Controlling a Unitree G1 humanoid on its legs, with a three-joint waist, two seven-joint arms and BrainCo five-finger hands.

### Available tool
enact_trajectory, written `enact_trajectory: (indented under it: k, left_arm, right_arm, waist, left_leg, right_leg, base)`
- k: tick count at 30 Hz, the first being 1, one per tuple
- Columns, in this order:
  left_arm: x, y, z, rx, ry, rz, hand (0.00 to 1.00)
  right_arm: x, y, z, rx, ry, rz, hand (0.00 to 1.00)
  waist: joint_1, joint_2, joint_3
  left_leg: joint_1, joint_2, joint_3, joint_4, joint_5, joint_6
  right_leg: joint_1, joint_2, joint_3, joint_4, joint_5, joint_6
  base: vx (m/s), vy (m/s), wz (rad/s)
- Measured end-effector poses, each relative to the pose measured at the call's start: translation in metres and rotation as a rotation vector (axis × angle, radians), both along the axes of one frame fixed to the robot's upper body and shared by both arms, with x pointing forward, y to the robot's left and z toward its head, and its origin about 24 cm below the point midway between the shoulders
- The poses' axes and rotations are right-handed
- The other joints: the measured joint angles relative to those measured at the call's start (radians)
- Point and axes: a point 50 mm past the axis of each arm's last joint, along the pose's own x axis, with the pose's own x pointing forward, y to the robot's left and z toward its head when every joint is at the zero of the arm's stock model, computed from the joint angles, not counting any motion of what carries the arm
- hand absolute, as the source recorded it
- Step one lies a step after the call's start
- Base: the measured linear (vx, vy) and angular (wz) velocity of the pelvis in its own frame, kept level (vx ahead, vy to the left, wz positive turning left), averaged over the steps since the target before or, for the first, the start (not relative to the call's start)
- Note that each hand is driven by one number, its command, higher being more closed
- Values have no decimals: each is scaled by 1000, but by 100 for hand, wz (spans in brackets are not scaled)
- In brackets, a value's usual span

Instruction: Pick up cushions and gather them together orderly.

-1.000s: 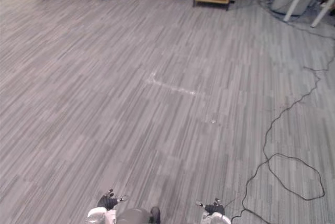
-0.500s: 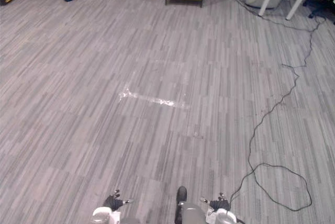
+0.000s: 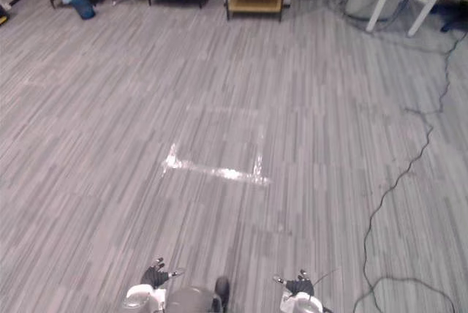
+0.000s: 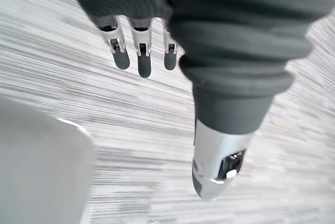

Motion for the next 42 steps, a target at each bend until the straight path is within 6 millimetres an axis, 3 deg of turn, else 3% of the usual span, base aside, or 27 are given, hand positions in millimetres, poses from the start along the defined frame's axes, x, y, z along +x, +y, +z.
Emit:
enact_trajectory:
  k: [1, 2, 5, 7, 9, 10, 11, 12, 13, 14, 15, 16, 17, 18, 22, 23, 24, 25, 26, 28, 31, 33, 35, 36, 39, 41, 42]
  left_arm:
    - [1, 0, 0, 1, -2, -1, 0]
    - [-1, 2, -1, 4, 10, -1, 0]
    - [7, -2, 1, -1, -3, -17, 0]
    - [9, -3, 1, 10, -2, -58, 0]
    - [8, -5, 0, 10, 5, -76, 0]
    - [2, -6, -3, 7, 31, -80, 0]
    - [-2, -14, -5, -13, 50, -77, 0]
    - [-5, -15, -6, -22, 55, -70, 0]
    - [-5, -18, -6, -42, 51, -40, 0]
    - [-3, -14, -5, -46, 43, -5, 0]
    - [-2, -11, -5, -46, 36, 16, 0]
    - [0, -10, -4, -43, 29, 18, 0]
    - [4, -8, -1, -33, 5, 14, 0]
    - [9, -8, 2, -28, -18, 2, 0]
    - [15, -19, 5, -48, -52, -22, 0]
    - [16, -21, 5, -56, -54, -25, 0]
    - [16, -21, 6, -58, -60, -24, 0]
    - [16, -21, 6, -57, -63, -23, 0]
    - [17, -20, 6, -54, -71, -20, 0]
    - [17, -15, 7, -43, -71, -15, 0]
    - [15, -13, 6, -41, -66, -9, 0]
    - [15, -17, 6, -40, -59, -57, 0]
    - [13, -17, 4, -37, -44, -66, 0]
    - [12, -17, 4, -38, -35, -67, 0]
    - [7, -14, 1, -37, -12, -53, 0]
    - [5, -14, 0, -36, -2, -55, 0]
    - [4, -13, -1, -31, 7, -65, 0]
  right_arm:
    - [-1, -1, 0, -5, -2, -1, 0]
    - [0, -3, 1, -9, -5, -5, 0]
    - [2, -3, 1, -6, -10, -12, 0]
    - [5, -1, 0, 4, -6, -6, 0]
    - [4, -1, -1, 9, 2, -13, 0]
    - [-2, -4, -2, 9, 15, -44, 0]
    - [-4, -11, -2, 2, 20, -76, 0]
    - [-4, -14, -1, -3, 18, -80, 0]
    - [-1, -16, 0, -10, 12, -73, 0]
    - [0, -14, 0, -10, 10, -53, 0]
    - [3, -11, 0, -10, 12, -26, 0]
    - [3, -10, 0, -8, 13, -19, 0]
    - [3, -6, -1, -3, 18, -5, 0]
    - [4, -6, -1, 2, 16, -10, 0]
    - [13, -9, 4, -1, -32, -42, 0]
    - [16, -10, 5, -3, -41, -41, 0]
    - [14, -9, 4, -2, -34, -41, 0]
    - [13, -10, 4, -2, -29, -42, 0]
    - [8, -4, 1, 12, -14, -39, 0]
    - [5, 4, -1, 31, -4, -39, 0]
    - [9, 10, 0, 44, -20, -22, 0]
    - [3, 9, -1, 46, -12, -23, 0]
    - [-1, 8, -1, 42, -15, -29, 0]
    - [0, 7, 0, 39, -22, -28, 0]
    - [-1, 5, -1, 39, -16, -33, 0]
    - [2, 5, -1, 43, -16, -30, 0]
    - [4, 6, -1, 47, -10, -26, 0]
  waist:
    - [-9, 2, -1]
    - [-24, -2, 2]
    - [-57, 4, 5]
    - [-84, -2, 7]
    - [-86, -20, 12]
    - [-91, -25, 8]
    - [-92, 16, 3]
    - [-90, 31, 0]
    - [-89, 52, 0]
    - [-89, 52, 3]
    - [-80, 52, 10]
    - [-78, 52, 18]
    - [-74, 49, 35]
    - [-67, 40, 36]
    - [-59, 31, 35]
    - [-53, 42, 29]
    - [-42, 45, 26]
    - [-34, 43, 25]
    - [-19, 29, 11]
    - [-20, 9, -16]
    - [-8, -2, -19]
    - [-17, -9, -15]
    - [-26, -17, -12]
    - [-28, -17, -12]
    - [-55, -15, -18]
    - [-75, -6, -21]
    - [-78, -5, -21]
  left_leg:
    - [19, 0, -2, -4, -7, 0]
    - [105, 5, -8, -54, -11, -3]
    - [196, 56, -37, -108, -14, 2]
    - [223, 79, -76, -113, -14, 1]
    - [258, 73, -110, -115, -25, -18]
    - [306, 82, -158, -113, -53, -64]
    - [327, 131, -182, -92, -59, -74]
    - [314, 147, -185, -59, -56, -79]
    - [249, 163, -192, 100, -32, -118]
    - [153, 166, -183, 313, 41, -178]
    - [70, 176, -173, 511, 115, -200]
    - [41, 186, -161, 583, 98, -194]
    - [-37, 219, -114, 738, 23, -178]
    - [-102, 238, -65, 753, -27, -161]
    - [-257, 199, 8, 462, -89, -134]
    - [-279, 166, -15, 250, -46, -141]
    - [-296, 143, -36, 124, 56, -146]
    - [-291, 139, -36, 109, 91, -143]
    - [-288, 120, -26, 102, 152, -100]
    - [-294, 96, -5, 151, 111, -56]
    - [-217, 80, 33, 158, 67, -17]
    - [-91, 59, 24, 88, 5, -15]
    - [0, 39, 18, 60, -26, -7]
    - [24, 40, 17, 46, -28, -6]
    - [147, 71, -11, -52, -28, -6]
    - [149, 101, -31, -62, -36, -20]
    - [150, 114, -37, -70, -37, -21]
  right_leg:
    - [-23, -6, -11, 24, -6, -12]
    - [-75, -22, -59, 19, -38, -66]
    - [-159, 11, -148, -298, -29, -116]
    - [-165, 59, -134, -673, 137, -117]
    - [-166, 67, -101, -815, 237, -115]
    - [-157, 74, -81, -828, 360, -163]
    - [-152, 101, -110, -769, 387, -201]
    - [-151, 112, -120, -750, 369, -212]
    - [-142, 133, -144, -710, 311, -223]
    - [-110, 140, -146, -702, 266, -231]
    - [-65, 147, -139, -706, 236, -239]
    - [-36, 152, -137, -710, 222, -246]
    - [50, 156, -141, -715, 182, -254]
    - [118, 152, -143, -733, 164, -257]
    - [248, 105, -143, -821, 120, -216]
    - [275, 91, -146, -840, 98, -198]
    - [298, 82, -145, -852, 66, -188]
    - [308, 79, -141, -855, 57, -180]
    - [332, 63, -125, -865, 33, -149]
    - [341, 29, -113, -857, 27, -115]
    - [294, -1, -35, -640, 34, -81]
    - [122, -28, 3, -185, 90, -12]
    - [12, -58, -7, 43, 69, -46]
    - [4, -62, -21, 49, 56, -53]
    - [-32, -36, -173, -198, -17, -102]
    - [-65, 24, -177, -403, 7, -109]
    - [-72, 63, -165, -557, 69, -118]
  base:
    - [508, 41, 21]
    - [518, 10, 14]
    - [523, -35, 27]
    - [579, -100, 42]
    - [611, -176, 40]
    - [666, -218, 53]
    - [547, -173, 47]
    - [523, -157, 27]
    - [761, -259, 20]
    - [892, -301, 10]
    - [633, -224, -3]
    - [470, -129, -3]
    - [515, -115, 6]
    - [515, -115, 7]
    - [465, 11, 13]
    - [329, 142, 11]
    - [322, 158, 7]
    - [357, 190, -4]
    - [457, 196, 2]
    - [525, 191, -4]
    - [480, 224, -29]
    - [436, 187, -1]
    - [321, 66, 13]
    - [449, 62, 17]
    - [423, -15, 26]
    - [365, -69, 23]
    - [445, -132, 21]
